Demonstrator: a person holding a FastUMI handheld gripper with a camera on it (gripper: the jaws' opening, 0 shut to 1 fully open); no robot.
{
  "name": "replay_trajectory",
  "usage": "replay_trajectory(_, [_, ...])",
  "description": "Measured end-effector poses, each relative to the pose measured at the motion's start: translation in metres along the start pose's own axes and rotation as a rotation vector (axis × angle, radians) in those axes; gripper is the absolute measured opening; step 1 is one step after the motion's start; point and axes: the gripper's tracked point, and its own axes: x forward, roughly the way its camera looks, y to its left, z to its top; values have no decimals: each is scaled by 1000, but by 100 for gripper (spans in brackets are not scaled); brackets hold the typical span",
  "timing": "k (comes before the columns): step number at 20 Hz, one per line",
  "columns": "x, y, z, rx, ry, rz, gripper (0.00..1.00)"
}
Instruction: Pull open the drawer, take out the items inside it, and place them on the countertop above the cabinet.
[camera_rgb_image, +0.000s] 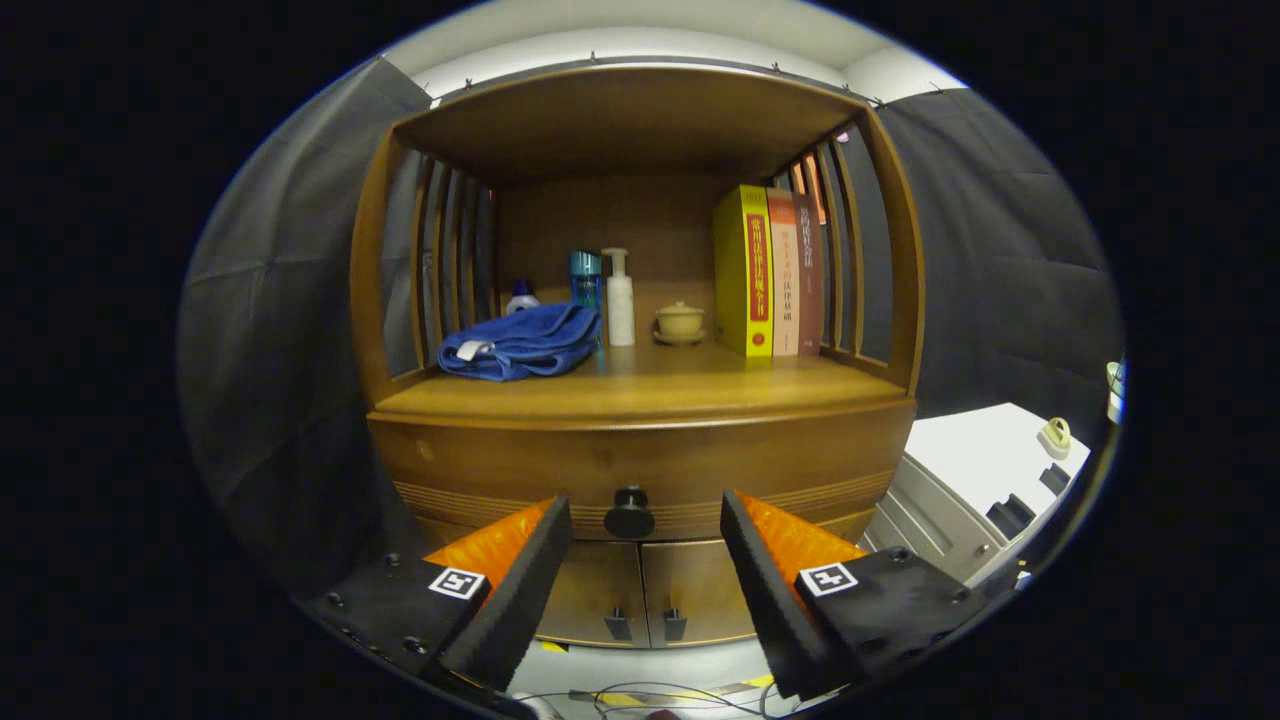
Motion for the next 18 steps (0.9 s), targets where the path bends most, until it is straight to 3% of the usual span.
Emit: replay_trajectory(18, [75,11,-45,-15,127,3,99])
